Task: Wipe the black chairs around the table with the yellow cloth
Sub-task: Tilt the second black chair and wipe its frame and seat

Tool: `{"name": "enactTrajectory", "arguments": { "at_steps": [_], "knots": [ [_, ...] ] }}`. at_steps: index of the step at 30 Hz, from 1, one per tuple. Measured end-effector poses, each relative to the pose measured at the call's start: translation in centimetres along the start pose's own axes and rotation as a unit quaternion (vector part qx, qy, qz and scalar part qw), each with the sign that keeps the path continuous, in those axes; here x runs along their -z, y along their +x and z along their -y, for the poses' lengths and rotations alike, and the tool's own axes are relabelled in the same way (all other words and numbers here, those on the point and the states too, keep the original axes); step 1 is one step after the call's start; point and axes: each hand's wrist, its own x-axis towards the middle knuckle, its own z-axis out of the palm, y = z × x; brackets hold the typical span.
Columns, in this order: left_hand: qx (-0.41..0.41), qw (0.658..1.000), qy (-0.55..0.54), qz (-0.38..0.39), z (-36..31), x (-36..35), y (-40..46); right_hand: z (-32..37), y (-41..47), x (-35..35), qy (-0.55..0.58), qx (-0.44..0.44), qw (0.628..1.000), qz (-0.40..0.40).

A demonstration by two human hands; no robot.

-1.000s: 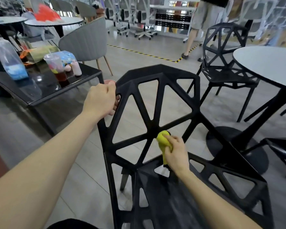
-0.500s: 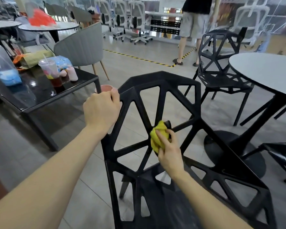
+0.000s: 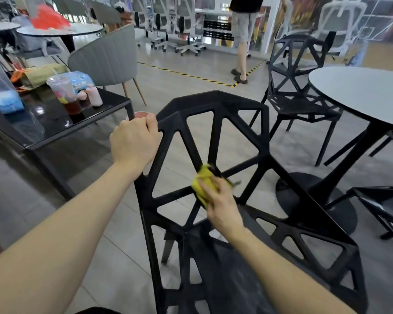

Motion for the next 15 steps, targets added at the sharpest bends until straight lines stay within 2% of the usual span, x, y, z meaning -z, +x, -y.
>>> {"name": "enactTrajectory", "arguments": {
  "at_steps": [2,4,6,7,9,12,13,15],
  "knots": [
    [0.005,1.000,-0.009,0.004,0.0,0.0,0.1,-3.0,-2.9,0.1,0.047,-0.116,0.992,0.013],
    [0.008,0.999,-0.029,0.023,0.1,0.0,0.1,-2.6,-2.5,0.3,0.095,-0.259,0.959,-0.067],
    [0.023,0.997,-0.049,0.050,0.2,0.0,0.4,1.0,-0.8,-0.8,0.138,-0.341,0.921,-0.131],
    [0.032,0.996,-0.057,0.064,0.2,0.1,0.6,3.6,-0.4,-2.0,0.162,-0.335,0.918,-0.138],
    [0.043,0.991,-0.082,0.098,0.5,0.3,0.9,9.1,-1.7,-4.6,0.198,-0.264,0.936,-0.123],
    [0.076,0.971,-0.172,0.151,0.6,0.9,1.1,11.6,-5.1,-4.2,0.247,-0.164,0.954,-0.042],
    [0.106,0.954,-0.222,0.174,0.4,1.1,1.1,10.8,-5.1,-3.0,0.258,-0.156,0.953,-0.037],
    [0.177,0.896,-0.348,0.212,0.6,1.6,0.9,10.1,-3.6,0.1,0.268,-0.206,0.937,-0.085]
  ]
}}
